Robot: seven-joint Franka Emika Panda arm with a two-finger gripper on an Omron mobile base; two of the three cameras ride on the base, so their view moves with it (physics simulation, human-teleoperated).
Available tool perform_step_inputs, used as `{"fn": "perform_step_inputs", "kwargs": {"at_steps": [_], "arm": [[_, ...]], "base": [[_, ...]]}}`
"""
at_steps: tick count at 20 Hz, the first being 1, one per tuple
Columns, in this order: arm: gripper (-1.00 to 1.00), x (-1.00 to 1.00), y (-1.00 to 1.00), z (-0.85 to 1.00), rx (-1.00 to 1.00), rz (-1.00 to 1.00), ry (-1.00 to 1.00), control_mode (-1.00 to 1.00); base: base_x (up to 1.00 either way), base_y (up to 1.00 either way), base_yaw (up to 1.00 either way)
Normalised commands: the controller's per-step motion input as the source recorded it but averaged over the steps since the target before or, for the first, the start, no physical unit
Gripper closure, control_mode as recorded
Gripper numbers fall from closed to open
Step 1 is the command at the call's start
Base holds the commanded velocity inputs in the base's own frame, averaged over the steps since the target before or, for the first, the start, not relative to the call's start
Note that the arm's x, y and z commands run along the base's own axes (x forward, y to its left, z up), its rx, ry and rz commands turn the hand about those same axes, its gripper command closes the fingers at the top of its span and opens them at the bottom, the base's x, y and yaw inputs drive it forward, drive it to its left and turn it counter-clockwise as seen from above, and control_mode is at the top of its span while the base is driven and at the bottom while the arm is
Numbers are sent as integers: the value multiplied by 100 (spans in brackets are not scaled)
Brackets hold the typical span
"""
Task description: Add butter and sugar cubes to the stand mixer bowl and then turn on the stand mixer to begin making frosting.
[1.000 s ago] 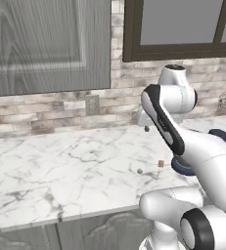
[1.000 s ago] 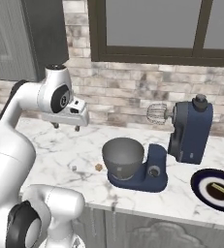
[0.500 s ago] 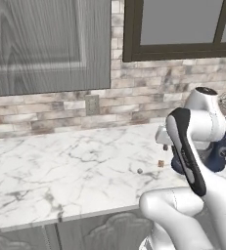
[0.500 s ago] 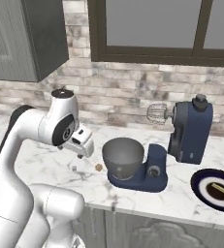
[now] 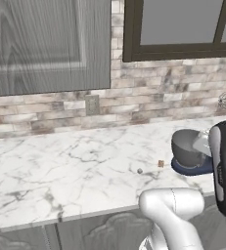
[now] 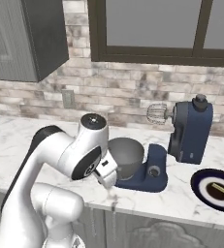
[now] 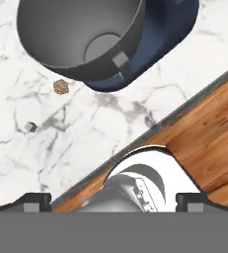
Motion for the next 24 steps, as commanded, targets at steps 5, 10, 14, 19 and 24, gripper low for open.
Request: {"fn": "perform_step_inputs", "kwargs": {"at_steps": [5,10,14,19,24], "arm": [[-100,-66,-86,-16,13,-22,-6,-100],[-100,-66,-86,-18,17,-21,-9,-100],[-100,-33,-81,-4,14,-20,-6,-100],[-100,18,-85,0,14,-22,0,-100],[-100,56,-78,0,12,-14,0,-100]], "base": [[0,0,0],[0,0,0],[0,0,0],[0,0,0],[0,0,0]]}}
